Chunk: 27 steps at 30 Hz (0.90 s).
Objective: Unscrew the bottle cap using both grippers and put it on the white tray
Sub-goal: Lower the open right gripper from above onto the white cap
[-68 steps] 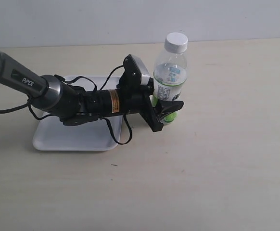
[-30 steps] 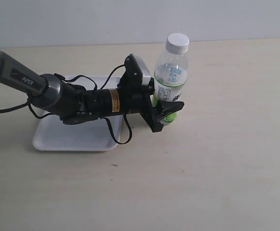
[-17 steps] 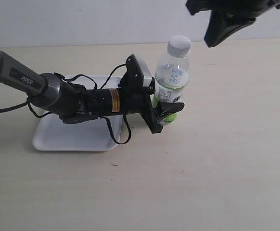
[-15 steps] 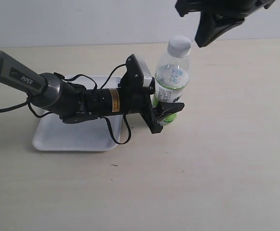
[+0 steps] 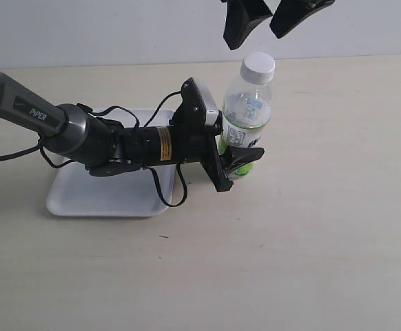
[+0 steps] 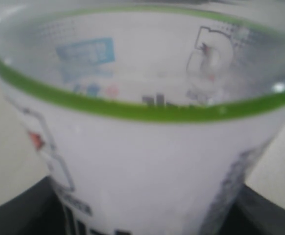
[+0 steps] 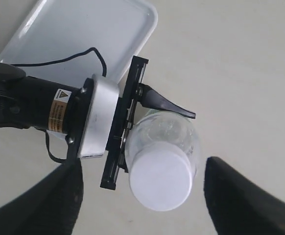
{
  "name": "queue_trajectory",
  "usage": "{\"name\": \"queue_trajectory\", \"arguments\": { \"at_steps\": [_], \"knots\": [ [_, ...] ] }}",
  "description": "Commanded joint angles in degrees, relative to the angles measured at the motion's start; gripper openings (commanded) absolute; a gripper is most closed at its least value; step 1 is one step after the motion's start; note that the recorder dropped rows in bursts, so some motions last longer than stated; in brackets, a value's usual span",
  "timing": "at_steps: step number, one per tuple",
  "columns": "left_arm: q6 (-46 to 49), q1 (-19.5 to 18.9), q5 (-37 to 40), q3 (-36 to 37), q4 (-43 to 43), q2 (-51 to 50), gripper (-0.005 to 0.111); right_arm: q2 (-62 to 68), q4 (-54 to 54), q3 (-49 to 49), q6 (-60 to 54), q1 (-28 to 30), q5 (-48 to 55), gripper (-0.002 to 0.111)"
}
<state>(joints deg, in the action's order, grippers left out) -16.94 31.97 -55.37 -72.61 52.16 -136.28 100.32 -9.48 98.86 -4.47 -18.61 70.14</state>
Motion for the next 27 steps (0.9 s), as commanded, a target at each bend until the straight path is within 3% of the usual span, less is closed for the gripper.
{"name": "queue_trajectory", "arguments": {
  "at_steps": [1, 27],
  "knots": [
    [0.5, -0.1, 3.3, 0.1, 1.6, 0.0, 0.000, 2.5, 1.3, 0.4, -0.1, -0.1, -0.2, 0.067],
    [0.5, -0.1, 3.4, 0.1, 1.6, 0.0, 0.000, 1.5, 3.4, -4.2, -0.3, -0.1, -0.2, 0.066]
  ]
}}
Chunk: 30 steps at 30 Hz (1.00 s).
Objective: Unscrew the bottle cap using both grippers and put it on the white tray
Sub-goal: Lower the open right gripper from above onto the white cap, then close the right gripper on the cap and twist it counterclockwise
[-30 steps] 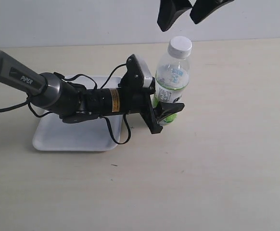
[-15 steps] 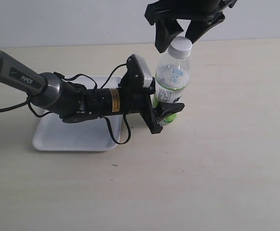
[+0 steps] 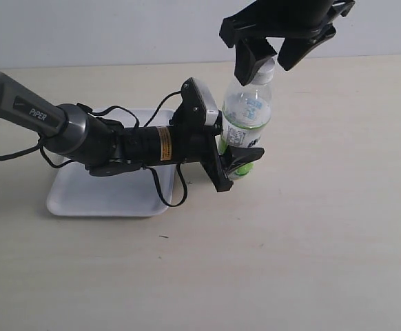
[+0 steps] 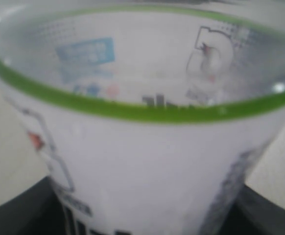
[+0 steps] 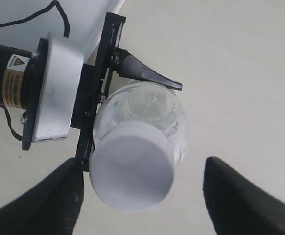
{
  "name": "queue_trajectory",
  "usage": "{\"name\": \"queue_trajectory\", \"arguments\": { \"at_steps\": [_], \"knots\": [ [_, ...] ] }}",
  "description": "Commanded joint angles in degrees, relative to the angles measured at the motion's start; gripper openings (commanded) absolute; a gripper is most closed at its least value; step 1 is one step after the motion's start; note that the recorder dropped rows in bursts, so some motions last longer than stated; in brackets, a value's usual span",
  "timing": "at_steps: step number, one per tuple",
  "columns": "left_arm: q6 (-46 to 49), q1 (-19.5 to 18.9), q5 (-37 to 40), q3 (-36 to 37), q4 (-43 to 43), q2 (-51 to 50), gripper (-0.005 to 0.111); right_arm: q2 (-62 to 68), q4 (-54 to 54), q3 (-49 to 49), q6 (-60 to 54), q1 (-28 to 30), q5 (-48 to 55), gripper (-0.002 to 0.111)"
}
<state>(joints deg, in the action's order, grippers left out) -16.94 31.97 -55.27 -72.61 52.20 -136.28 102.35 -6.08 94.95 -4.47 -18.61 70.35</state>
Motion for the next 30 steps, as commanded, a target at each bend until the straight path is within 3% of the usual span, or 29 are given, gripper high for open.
{"name": "queue_trajectory", "arguments": {
  "at_steps": [1, 23, 30],
  "knots": [
    [0.5, -0.1, 3.3, 0.1, 1.6, 0.0, 0.000, -0.5, 0.0, -0.3, -0.3, -0.1, -0.4, 0.066],
    [0.4, -0.1, 3.3, 0.1, 1.6, 0.0, 0.000, -0.5, 0.1, -0.3, -0.2, -0.1, -0.4, 0.059],
    [0.4, -0.1, 3.3, 0.1, 1.6, 0.0, 0.000, -0.5, 0.1, -0.3, -0.2, -0.1, -0.4, 0.028]
  ]
}}
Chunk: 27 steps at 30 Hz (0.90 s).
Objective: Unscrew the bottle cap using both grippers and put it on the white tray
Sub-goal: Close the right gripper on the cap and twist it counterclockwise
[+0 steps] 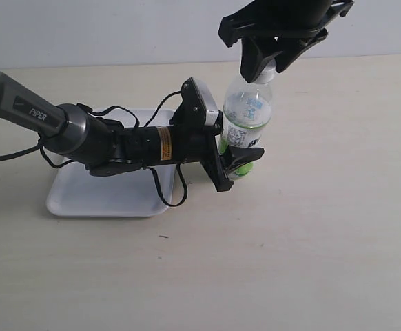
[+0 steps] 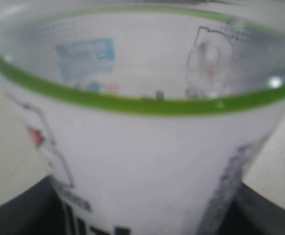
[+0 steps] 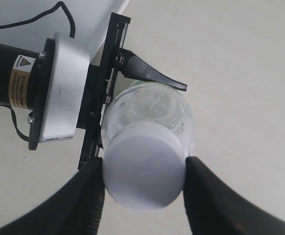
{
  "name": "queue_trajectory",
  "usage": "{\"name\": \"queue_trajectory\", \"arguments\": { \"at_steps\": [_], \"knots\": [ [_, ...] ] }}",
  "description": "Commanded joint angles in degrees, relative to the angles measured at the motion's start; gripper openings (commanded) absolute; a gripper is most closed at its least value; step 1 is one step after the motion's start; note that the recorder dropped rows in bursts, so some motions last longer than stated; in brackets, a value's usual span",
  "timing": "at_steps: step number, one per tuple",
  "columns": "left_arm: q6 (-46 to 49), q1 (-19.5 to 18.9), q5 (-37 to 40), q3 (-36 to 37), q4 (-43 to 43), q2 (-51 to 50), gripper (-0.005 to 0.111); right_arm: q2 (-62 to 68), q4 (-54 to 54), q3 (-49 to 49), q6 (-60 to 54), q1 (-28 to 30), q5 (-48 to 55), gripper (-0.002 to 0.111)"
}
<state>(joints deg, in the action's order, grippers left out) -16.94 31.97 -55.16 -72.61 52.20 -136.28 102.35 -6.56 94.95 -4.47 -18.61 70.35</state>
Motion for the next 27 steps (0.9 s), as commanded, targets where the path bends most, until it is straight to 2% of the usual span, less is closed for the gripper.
{"name": "queue_trajectory", "arguments": {
  "at_steps": [1, 4, 12, 27],
  "knots": [
    [0.4, -0.1, 3.1, 0.1, 1.6, 0.0, 0.000, -0.5, 0.6, -0.3, -0.2, -0.1, -0.4, 0.020],
    [0.4, -0.1, 3.1, 0.1, 1.6, 0.0, 0.000, -0.5, 0.6, -0.3, -0.4, -0.1, -0.4, 0.000],
    [0.4, -0.1, 3.1, 0.1, 1.7, 0.0, 0.000, -0.5, -2.2, -0.3, -16.1, -0.1, -0.4, 0.000],
    [0.3, -0.1, 3.1, 0.1, 2.5, 0.0, 0.000, -0.5, -1.9, -0.3, -31.5, -0.1, -0.4, 0.000]
  ]
}}
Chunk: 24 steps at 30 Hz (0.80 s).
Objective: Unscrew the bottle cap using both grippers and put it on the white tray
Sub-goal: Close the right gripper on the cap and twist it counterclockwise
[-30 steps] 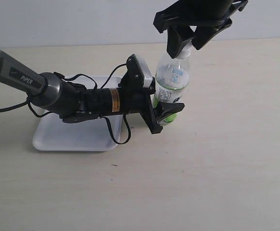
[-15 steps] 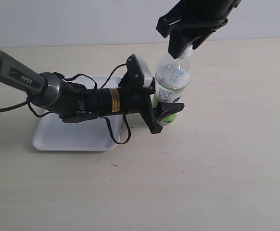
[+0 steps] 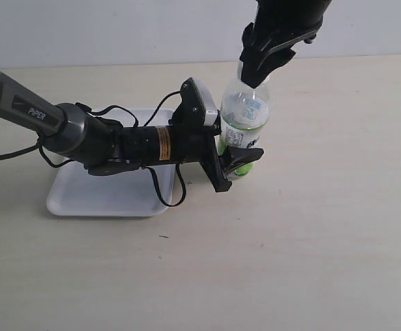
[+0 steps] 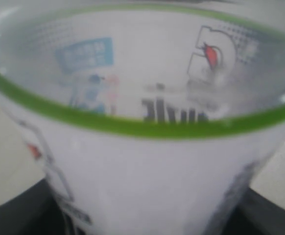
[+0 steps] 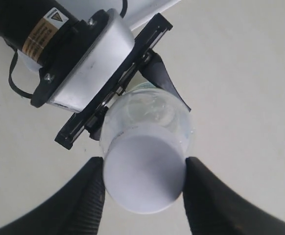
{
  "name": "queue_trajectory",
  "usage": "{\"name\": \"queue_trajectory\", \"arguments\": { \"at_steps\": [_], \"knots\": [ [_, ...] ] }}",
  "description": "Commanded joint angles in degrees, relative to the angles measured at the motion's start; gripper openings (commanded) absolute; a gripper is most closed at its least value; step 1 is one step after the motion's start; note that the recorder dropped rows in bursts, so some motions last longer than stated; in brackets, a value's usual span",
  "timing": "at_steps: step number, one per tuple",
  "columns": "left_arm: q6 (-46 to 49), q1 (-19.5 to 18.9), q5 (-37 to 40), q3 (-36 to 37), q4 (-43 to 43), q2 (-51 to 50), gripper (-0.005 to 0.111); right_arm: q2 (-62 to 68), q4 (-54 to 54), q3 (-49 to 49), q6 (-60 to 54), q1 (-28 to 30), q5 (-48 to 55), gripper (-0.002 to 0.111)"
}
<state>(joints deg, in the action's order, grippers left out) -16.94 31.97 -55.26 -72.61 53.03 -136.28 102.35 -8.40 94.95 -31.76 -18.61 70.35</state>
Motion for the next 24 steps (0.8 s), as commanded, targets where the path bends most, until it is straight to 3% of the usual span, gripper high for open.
{"name": "queue_trajectory", "arguments": {
  "at_steps": [1, 8, 24],
  "knots": [
    [0.3, -0.1, 3.2, 0.1, 1.6, 0.0, 0.000, -0.5, 0.4, -0.3, -4.9, -0.1, -0.4, 0.000],
    [0.3, -0.1, 3.2, 0.1, 2.4, 0.0, 0.000, -0.5, 6.0, -0.3, -10.7, -0.1, -0.4, 0.000],
    [0.3, -0.1, 3.2, 0.1, 2.4, 0.0, 0.000, -0.5, 5.4, -0.3, -35.2, -0.1, -0.4, 0.000]
  ]
}}
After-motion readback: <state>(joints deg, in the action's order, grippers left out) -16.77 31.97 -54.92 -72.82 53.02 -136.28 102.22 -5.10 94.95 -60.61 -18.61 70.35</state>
